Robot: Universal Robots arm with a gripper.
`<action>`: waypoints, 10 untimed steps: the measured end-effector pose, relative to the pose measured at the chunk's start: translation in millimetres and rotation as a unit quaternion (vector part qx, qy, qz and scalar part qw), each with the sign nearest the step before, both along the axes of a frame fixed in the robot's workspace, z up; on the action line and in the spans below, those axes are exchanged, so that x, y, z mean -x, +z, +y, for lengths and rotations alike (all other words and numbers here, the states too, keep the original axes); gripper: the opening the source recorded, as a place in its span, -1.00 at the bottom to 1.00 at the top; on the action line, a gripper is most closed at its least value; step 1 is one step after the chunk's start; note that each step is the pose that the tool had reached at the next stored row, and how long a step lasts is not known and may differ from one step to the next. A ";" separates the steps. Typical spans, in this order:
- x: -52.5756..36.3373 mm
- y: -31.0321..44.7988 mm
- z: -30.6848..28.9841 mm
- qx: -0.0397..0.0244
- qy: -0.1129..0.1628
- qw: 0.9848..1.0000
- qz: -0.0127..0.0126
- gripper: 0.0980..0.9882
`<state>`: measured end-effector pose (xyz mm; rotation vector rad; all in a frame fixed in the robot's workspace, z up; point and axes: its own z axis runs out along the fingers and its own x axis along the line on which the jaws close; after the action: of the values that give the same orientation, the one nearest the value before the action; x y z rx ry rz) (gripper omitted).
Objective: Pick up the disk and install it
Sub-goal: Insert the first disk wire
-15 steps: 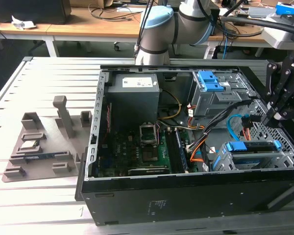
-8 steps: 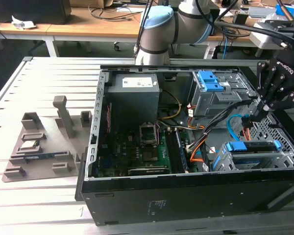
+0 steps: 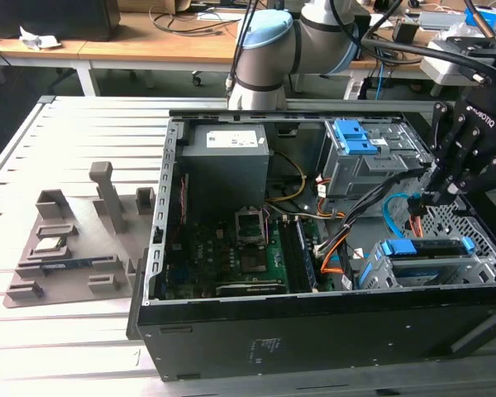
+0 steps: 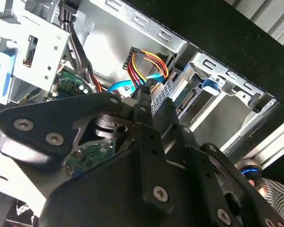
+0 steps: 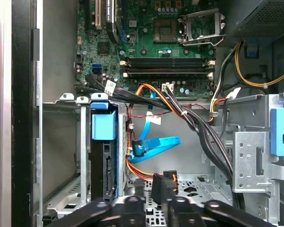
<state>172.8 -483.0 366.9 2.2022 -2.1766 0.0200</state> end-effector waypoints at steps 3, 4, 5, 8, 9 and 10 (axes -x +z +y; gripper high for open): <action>-1.1 -3.5 13.1 0.000 0.000 1.000 0.000 -0.54; -1.4 -5.0 13.6 0.000 0.000 1.000 0.000 -0.54; -1.5 -7.0 13.5 0.000 0.000 1.000 0.000 -0.54; -1.7 -12.5 13.5 0.001 0.000 1.000 0.000 -0.54; -1.7 -14.1 13.4 0.002 0.000 1.000 0.000 -0.54; -1.7 -15.1 13.0 0.003 0.000 1.000 0.000 -0.54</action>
<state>174.5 -470.0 351.8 2.1986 -2.1731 0.0269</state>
